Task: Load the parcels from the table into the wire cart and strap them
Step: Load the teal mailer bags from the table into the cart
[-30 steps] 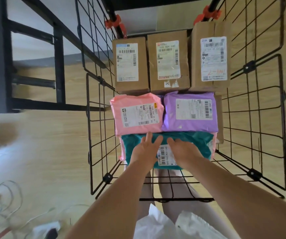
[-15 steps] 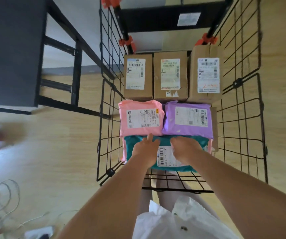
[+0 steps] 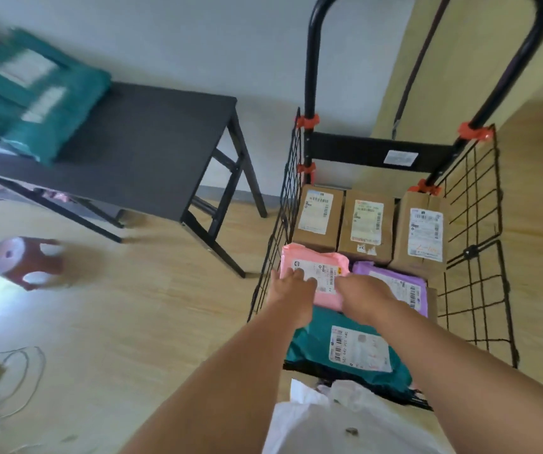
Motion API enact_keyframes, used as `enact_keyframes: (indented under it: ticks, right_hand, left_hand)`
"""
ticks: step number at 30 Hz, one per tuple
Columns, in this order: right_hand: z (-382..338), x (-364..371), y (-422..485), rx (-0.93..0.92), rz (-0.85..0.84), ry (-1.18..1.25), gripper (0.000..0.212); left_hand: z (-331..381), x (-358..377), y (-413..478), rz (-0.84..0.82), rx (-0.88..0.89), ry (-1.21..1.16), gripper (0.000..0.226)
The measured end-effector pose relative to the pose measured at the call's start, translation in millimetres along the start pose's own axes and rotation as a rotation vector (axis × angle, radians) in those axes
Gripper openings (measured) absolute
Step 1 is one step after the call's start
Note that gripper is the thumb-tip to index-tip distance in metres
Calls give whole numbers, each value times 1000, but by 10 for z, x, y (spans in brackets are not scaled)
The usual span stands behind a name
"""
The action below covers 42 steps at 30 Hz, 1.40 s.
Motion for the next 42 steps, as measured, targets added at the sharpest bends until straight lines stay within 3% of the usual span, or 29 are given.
enact_keyframes:
  ticks: [5, 9, 24, 28, 32, 42]
  right_hand:
    - [-463, -402, -120, -24, 123, -51, 34]
    - [-1026, -594, -242, -62, 210, -42, 27]
    - [-3438, -171, -163, -195, 81, -139, 8]
    - [-3970, -63, -178, -235, 57, -121, 24]
    - [-4344, -161, -164, -257, 103, -117, 25]
    - [-4930, -443, 202, -238, 147, -160, 49]
  left_hand:
    - [-453, -300, -390, 178, 14, -27, 51]
    - [-921, -357, -802, 287, -59, -119, 46]
    - [-2898, 1075, -2121, 189, -264, -494, 61]
    - [-3335, 1390, -2383, 158, -304, -540, 56]
    - [-3638, 1576, -2565, 144, -343, -564, 54]
    - [-4381, 1593, -2746, 161, -371, -532, 51]
Point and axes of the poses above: each hand's wrist, its own y-axis towards the middle knuckle, its own x-axis out of the palm, z = x × y, the point moved 1 cm from there along y, towards the middle knuckle, and after that the axes turned 9 degrees about x, right-handed, at the moved point
